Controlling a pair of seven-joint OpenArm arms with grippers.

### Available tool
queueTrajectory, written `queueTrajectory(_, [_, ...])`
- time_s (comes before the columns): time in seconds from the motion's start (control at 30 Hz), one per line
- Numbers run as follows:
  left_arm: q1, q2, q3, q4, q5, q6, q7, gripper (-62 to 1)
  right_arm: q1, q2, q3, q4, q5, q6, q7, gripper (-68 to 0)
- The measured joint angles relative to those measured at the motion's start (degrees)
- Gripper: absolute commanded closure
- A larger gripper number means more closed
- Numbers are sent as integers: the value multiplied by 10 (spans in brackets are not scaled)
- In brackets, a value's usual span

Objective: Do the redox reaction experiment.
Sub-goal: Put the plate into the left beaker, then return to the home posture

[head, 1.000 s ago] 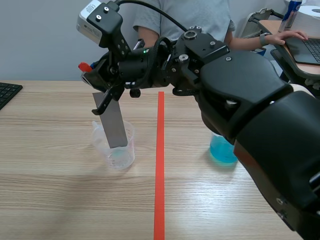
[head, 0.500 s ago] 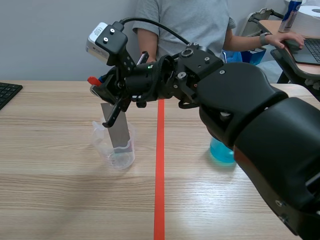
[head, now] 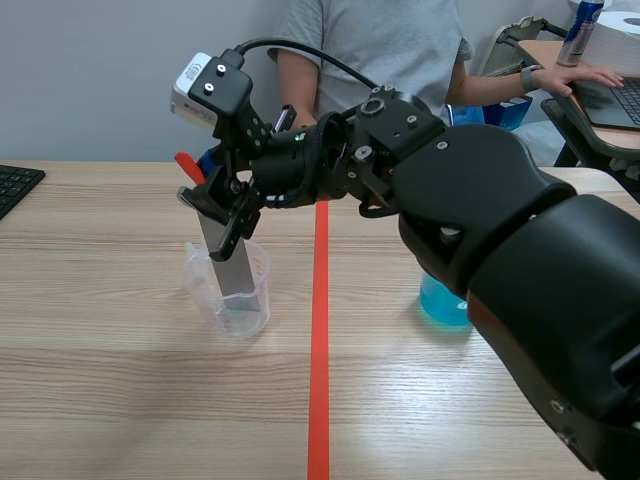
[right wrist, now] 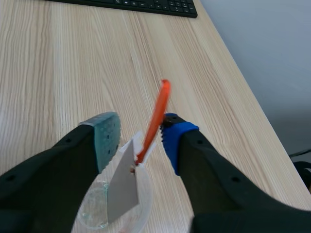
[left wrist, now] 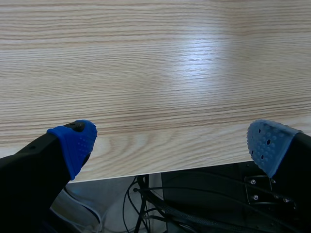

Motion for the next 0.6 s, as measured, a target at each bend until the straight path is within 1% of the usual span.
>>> queueTrajectory(0.03, [0,0,0,0,0,0,0,-623,0,0,-1,0,0,5,0,-283])
queueTrajectory(0.2, [0,0,0,0,0,0,0,-623,0,0,-33,0,0,5,15,-367])
queueTrajectory(0.4, [0,0,0,0,0,0,0,-623,0,-4,-61,0,0,3,19,-473])
queueTrajectory(0.53, [0,0,0,0,0,0,0,-623,-2,-15,-78,0,0,4,33,-554])
queueTrajectory(0.6, [0,0,0,0,0,0,0,-623,-8,-21,-82,0,0,3,46,-584])
